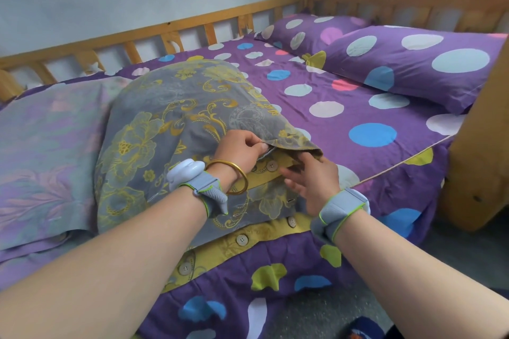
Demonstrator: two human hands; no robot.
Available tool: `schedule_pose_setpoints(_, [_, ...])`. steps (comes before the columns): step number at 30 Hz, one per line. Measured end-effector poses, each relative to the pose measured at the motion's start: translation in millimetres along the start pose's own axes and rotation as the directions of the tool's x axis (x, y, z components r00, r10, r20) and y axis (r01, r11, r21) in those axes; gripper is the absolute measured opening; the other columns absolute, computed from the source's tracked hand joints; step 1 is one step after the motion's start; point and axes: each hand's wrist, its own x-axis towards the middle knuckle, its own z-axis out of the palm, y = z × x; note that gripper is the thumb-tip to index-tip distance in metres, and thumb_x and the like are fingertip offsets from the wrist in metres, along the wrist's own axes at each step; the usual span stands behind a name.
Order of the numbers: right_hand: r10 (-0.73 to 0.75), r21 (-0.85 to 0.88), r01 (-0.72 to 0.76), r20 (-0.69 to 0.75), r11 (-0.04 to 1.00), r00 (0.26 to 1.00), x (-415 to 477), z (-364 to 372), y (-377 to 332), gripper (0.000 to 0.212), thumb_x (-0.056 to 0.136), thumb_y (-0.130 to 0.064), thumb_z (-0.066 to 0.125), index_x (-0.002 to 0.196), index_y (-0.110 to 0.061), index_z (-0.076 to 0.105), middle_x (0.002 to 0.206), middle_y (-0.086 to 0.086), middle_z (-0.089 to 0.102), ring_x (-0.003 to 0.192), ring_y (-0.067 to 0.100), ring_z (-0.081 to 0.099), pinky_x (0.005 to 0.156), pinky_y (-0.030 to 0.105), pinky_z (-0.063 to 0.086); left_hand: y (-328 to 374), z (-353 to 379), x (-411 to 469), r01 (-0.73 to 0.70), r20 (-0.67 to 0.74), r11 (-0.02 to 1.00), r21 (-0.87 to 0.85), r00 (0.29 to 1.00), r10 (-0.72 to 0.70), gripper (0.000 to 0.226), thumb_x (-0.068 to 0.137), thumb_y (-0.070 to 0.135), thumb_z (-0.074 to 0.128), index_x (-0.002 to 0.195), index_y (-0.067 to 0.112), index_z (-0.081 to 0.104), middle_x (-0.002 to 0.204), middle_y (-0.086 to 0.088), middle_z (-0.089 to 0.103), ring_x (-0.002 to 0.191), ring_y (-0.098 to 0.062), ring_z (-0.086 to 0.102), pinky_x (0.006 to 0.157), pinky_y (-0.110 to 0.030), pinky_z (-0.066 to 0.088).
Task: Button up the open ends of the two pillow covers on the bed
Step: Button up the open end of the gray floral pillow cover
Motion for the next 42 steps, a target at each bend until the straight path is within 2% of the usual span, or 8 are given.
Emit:
schedule_pose_setpoints(4, [0.086, -0.034, -0.082, 0.162, 0.996, 0.983, -10.5, 5.8, 2.2, 0.028, 0.085, -0.013, 0.068, 0.112, -0.008, 0.062, 0.102, 0.007, 0.069, 0.069, 0.026, 0.074, 0.049, 0.026, 0.057, 0.4, 0.8, 0.9, -0.008, 0.015, 1.0, 0.007, 1.0, 0.008, 0.018, 0.084, 0.024, 0.064, 0.083, 0.009, 0.073, 0.074, -0.002, 0.066, 0.072, -0.017, 0.059, 0.071, -0.028, 0.046])
schedule_pose_setpoints(10, [0.076, -0.059, -0.065, 0.202, 0.996, 0.976, -10.7, 8.1, 6.1, 0.028, 0.084, 0.004, 0.066, 0.101, -0.004, 0.047, 0.083, 0.015, 0.068, 0.05, 0.017, 0.069, 0.044, 0.024, 0.056, -0.5, -1.1, 1.2, -0.062, 0.023, 0.994, 0.093, 0.998, 0.06, 0.015, 0.085, 0.023, 0.064, 0.087, 0.01, 0.073, 0.08, -0.004, 0.068, 0.075, -0.017, 0.059, 0.071, -0.026, 0.045])
schedule_pose_setpoints(14, [0.063, -0.144, -0.026, 0.259, 0.989, 0.964, -7.7, 4.8, 1.5, 0.022, 0.081, 0.003, 0.07, 0.076, -0.006, 0.051, 0.091, 0.018, 0.069, 0.064, 0.022, 0.07, 0.065, 0.032, 0.061, -5.7, 0.4, 2.0, -0.057, -0.003, 0.993, 0.106, 0.998, 0.058, 0.013, 0.084, 0.022, 0.064, 0.086, 0.013, 0.073, 0.087, -0.005, 0.072, 0.078, -0.018, 0.061, 0.075, -0.028, 0.048])
schedule_pose_setpoints(18, [0.094, -0.158, -0.045, 0.315, 0.986, 0.944, -4.7, 4.6, -3.8, 0.01, 0.08, -0.001, 0.072, 0.079, -0.006, 0.063, 0.083, 0.012, 0.07, 0.068, 0.019, 0.069, 0.072, 0.03, 0.059, -8.3, 5.8, 2.2, -0.053, -0.023, 0.99, 0.128, 0.998, 0.057, 0.013, 0.083, 0.023, 0.064, 0.086, 0.015, 0.074, 0.093, -0.005, 0.073, 0.089, -0.021, 0.065, 0.081, -0.028, 0.049])
schedule_pose_setpoints(32, [-0.028, -0.188, 0.072, 0.23, 0.979, 0.973, -6.0, 11.5, -1.5, 0.01, 0.078, 0.0, 0.073, 0.075, -0.003, 0.064, 0.07, 0.011, 0.067, 0.054, 0.015, 0.066, 0.057, 0.026, 0.06, -8.2, 1.7, -6.3, -0.078, -0.048, 0.997, 0.013, 0.996, 0.079, 0.016, 0.081, 0.032, 0.067, 0.081, 0.017, 0.073, 0.073, 0.002, 0.069, 0.072, -0.015, 0.063, 0.073, -0.028, 0.05])
schedule_pose_setpoints(36, [-0.026, -0.174, 0.067, 0.227, 0.982, 0.974, -5.2, 14.3, -1.2, 0.013, 0.083, 0.005, 0.066, 0.072, -0.001, 0.062, 0.07, 0.014, 0.064, 0.061, 0.019, 0.065, 0.061, 0.027, 0.06, -9.8, -1.9, -8.2, -0.027, 0.011, 0.987, -0.159, 1.0, 0.029, 0.027, 0.088, 0.033, 0.059, 0.075, 0.013, 0.071, 0.062, -0.006, 0.067, 0.056, -0.02, 0.064, 0.066, -0.032, 0.057])
schedule_pose_setpoints(39, [-0.008, -0.128, 0.037, 0.219, 0.991, 0.976, -7.5, 16.3, 0.6, 0.011, 0.084, 0.007, 0.064, 0.075, 0.002, 0.06, 0.071, 0.015, 0.063, 0.062, 0.021, 0.065, 0.064, 0.029, 0.06, -10.4, -4.0, -6.1, -0.141, 0.031, 0.99, 0.032, 0.99, 0.14, 0.008, 0.082, 0.017, 0.065, 0.08, 0.016, 0.072, 0.071, -0.004, 0.072, 0.065, -0.017, 0.069, 0.073, -0.031, 0.058])
schedule_pose_setpoints(42, [0.035, -0.038, -0.027, 0.241, 0.999, 0.97, -10.3, 18.1, 0.8, 0.009, 0.087, 0.006, 0.06, 0.094, 0.012, 0.059, 0.084, 0.022, 0.066, 0.068, 0.024, 0.069, 0.065, 0.029, 0.061, -8.3, -5.0, -6.0, -0.225, 0.016, 0.946, 0.233, 0.974, 0.228, 0.008, 0.078, 0.016, 0.066, 0.082, 0.018, 0.072, 0.08, -0.001, 0.074, 0.078, -0.019, 0.068, 0.079, -0.032, 0.055])
